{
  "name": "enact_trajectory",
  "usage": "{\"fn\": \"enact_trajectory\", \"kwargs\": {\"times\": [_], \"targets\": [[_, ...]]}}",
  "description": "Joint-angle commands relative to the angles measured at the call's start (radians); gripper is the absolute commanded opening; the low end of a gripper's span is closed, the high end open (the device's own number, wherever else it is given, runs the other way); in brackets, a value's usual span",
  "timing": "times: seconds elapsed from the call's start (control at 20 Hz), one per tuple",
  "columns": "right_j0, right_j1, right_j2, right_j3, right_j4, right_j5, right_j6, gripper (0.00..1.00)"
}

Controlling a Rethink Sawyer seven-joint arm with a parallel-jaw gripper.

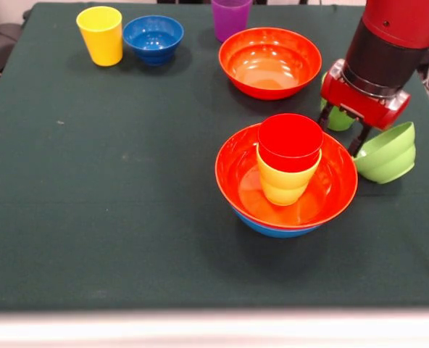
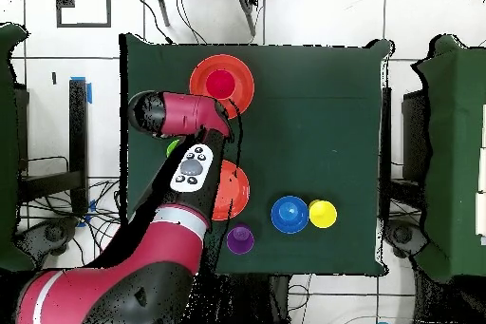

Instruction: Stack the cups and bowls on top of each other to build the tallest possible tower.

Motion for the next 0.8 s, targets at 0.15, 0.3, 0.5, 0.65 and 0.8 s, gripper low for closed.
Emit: {"fn": "enact_trajectory", "kwargs": {"times": [0.15, 0.3, 0.5, 0.65, 0.8], "targets": [[-0.008, -0.025, 0.119, 0.001, 0.017, 0.146, 0.101, 1.0], [-0.007, -0.035, 0.117, 0.002, 0.016, 0.151, 0.1, 1.0], [-0.003, -0.048, 0.115, 0.006, 0.012, 0.154, 0.098, 1.0], [0.0, -0.058, 0.115, 0.012, 0.014, 0.15, 0.102, 1.0], [0.001, -0.068, 0.113, 0.009, 0.016, 0.165, 0.108, 1.0]]}}
